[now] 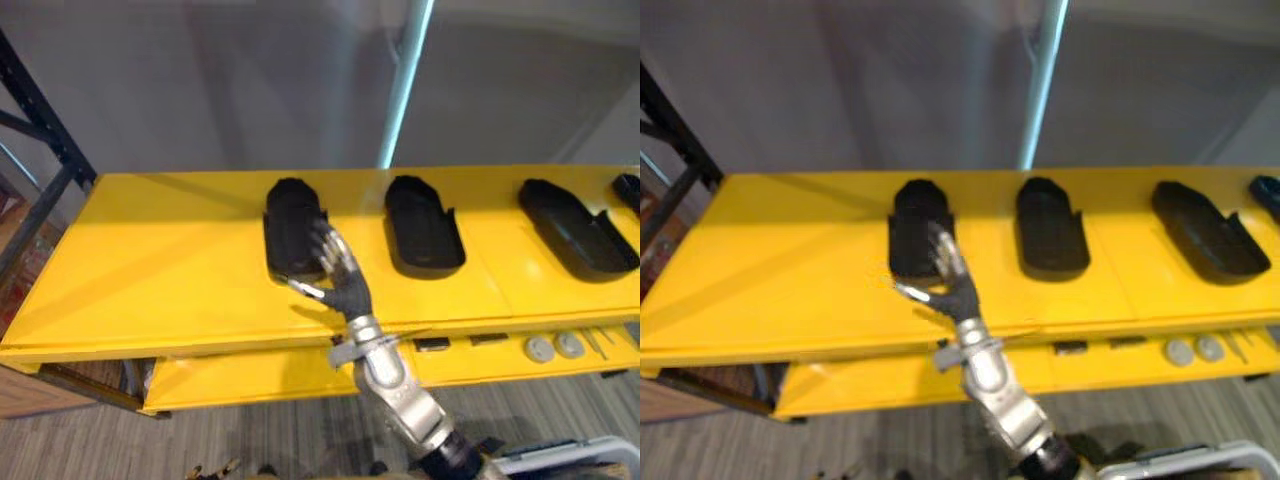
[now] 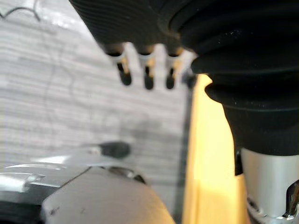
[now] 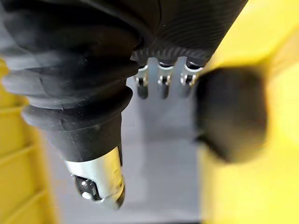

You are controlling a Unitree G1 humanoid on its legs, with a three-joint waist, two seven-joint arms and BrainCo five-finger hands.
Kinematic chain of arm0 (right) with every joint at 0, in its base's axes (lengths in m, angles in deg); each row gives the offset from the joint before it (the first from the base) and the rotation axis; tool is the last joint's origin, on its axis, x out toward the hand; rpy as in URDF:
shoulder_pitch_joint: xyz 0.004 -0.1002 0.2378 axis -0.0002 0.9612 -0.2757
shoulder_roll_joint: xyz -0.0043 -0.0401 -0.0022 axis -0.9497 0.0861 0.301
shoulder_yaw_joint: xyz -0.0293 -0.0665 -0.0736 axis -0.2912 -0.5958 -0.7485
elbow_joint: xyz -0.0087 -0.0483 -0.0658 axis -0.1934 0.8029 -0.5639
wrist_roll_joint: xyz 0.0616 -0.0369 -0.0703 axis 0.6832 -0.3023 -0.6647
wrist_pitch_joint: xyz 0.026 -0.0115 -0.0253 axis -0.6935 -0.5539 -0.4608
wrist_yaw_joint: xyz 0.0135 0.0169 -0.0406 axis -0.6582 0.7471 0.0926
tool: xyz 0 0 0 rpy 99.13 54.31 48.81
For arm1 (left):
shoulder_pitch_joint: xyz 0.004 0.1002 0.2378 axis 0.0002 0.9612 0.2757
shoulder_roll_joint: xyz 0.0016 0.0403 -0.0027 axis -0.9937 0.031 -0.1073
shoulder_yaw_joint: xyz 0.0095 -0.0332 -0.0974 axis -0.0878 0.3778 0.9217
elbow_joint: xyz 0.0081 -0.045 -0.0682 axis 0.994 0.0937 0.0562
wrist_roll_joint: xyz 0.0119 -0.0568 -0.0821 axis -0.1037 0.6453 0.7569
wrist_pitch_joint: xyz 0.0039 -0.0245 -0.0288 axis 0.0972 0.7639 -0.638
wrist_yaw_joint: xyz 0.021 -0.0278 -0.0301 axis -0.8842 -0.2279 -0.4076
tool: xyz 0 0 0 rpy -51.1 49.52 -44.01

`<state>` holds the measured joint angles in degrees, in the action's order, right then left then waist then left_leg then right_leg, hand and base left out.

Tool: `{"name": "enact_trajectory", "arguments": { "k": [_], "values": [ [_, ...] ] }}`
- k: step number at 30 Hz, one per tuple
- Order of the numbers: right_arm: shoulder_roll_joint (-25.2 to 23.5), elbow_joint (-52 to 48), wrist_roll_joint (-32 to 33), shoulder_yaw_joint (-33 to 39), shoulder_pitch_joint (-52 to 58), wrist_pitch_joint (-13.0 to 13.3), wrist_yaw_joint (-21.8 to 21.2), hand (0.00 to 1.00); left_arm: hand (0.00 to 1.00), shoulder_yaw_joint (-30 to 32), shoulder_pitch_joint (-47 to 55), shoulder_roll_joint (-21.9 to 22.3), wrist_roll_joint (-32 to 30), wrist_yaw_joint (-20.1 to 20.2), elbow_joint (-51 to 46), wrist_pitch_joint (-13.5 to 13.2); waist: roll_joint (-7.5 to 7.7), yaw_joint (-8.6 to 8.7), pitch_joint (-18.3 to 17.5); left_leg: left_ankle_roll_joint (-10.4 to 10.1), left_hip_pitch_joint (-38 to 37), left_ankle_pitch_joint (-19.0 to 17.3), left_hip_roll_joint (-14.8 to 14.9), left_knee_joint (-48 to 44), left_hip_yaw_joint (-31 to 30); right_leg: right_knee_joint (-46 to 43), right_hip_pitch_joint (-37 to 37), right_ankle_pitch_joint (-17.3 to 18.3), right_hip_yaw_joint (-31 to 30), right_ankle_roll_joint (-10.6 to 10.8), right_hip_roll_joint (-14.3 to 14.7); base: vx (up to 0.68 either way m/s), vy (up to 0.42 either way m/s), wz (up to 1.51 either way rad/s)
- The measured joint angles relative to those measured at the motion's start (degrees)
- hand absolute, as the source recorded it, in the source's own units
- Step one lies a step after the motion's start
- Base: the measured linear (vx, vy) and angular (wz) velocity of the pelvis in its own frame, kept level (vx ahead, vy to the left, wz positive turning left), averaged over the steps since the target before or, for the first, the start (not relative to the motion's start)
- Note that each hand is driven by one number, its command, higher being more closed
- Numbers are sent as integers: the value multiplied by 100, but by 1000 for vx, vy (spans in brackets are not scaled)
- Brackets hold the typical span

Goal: Walk over and take plastic housings, then place them on the shelf

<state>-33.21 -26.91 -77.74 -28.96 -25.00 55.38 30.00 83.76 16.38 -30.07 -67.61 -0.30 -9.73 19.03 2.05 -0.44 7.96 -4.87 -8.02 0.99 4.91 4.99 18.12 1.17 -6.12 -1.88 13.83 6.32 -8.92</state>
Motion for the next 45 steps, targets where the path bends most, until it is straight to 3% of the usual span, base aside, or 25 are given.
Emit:
{"name": "enact_trajectory", "arguments": {
  "k": [8,16,19,26,32,40,45],
  "values": [
    [-14,1227,-517,527,40,-76,520,0,0,-43,133,60,-10,83,-27,-9,-151,-43,-70,-21,142,22,-14,8,-157,49,13,65,106,9,-8,-30,3,10],
    [-49,1789,-804,1372,-501,85,845,0,0,-57,144,59,-11,161,-253,-21,-196,-76,-31,-12,221,74,-88,-15,-358,140,-79,4,351,44,-1,75,3,14],
    [-76,1808,-850,1547,-614,120,1002,0,0,-57,114,113,-11,232,-363,-73,-271,-128,68,-10,221,73,-108,-24,-381,143,-90,4,370,45,-15,16,14,5],
    [-138,1768,-970,2013,-741,529,1450,0,0,-44,133,153,-10,278,-481,-96,-340,-189,316,31,340,117,-129,-24,-563,122,-54,6,524,52,-35,-18,1,12],
    [-140,1452,-970,2017,-723,534,1597,0,0,-18,144,165,-18,287,-480,-107,-341,-177,321,35,331,114,-156,-26,-555,97,-46,20,514,77,-71,0,0,0],
    [-196,1332,-1213,2289,-627,427,2503,0,0,-12,177,176,-18,288,-481,-360,-342,-178,390,42,265,110,-156,-25,-536,11,-69,46,490,111,-116,0,0,0],
    [-227,1334,-1233,2546,-560,427,2648,0,0,-52,188,176,-14,284,-486,-378,-348,-178,401,54,214,100,-159,-25,-519,-4,-100,60,484,127,-123,1,6,-1]
  ]
}}
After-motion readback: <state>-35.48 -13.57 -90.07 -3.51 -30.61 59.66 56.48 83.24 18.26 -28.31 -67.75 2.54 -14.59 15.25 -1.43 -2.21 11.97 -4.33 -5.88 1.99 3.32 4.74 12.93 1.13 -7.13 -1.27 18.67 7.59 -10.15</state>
